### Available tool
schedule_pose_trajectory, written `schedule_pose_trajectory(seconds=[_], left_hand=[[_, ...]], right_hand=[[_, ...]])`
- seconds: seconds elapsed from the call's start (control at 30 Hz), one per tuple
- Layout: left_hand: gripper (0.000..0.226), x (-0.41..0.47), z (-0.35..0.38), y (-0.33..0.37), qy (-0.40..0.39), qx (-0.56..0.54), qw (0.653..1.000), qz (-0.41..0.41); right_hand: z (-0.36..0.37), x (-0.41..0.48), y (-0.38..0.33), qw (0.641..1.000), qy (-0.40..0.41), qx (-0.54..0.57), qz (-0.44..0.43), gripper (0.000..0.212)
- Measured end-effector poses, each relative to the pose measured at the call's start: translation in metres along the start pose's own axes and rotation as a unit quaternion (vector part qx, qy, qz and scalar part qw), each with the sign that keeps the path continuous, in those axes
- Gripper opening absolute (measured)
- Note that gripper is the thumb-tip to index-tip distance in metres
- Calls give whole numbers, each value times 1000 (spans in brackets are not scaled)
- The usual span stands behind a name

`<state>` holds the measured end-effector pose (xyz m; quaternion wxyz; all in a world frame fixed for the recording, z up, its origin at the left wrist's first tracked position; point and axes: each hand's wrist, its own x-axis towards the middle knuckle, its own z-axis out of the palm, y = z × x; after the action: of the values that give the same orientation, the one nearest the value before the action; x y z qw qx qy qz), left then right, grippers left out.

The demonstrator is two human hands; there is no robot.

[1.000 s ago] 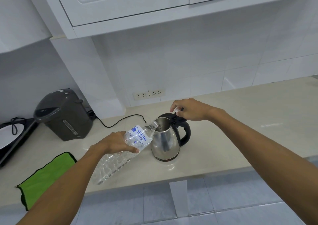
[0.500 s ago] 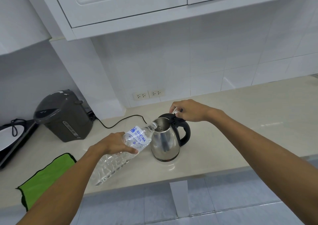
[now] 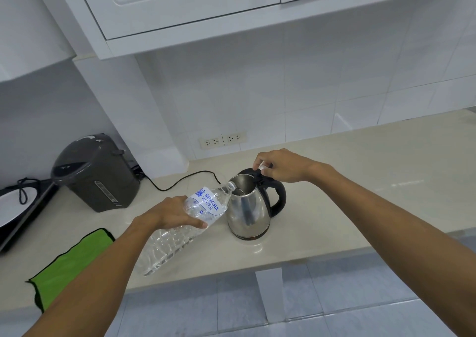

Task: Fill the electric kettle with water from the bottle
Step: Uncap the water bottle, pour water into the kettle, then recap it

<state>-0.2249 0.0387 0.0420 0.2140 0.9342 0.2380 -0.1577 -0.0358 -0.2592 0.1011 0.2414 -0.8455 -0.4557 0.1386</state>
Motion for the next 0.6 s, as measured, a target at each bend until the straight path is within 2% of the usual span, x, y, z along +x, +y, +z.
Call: schedule_pose_trajectory(seconds=[0.6], left_hand=[[81, 2, -1, 0, -2, 11, 1000, 3]], right_hand=[[5, 1, -3, 1000, 6, 1, -1, 24]])
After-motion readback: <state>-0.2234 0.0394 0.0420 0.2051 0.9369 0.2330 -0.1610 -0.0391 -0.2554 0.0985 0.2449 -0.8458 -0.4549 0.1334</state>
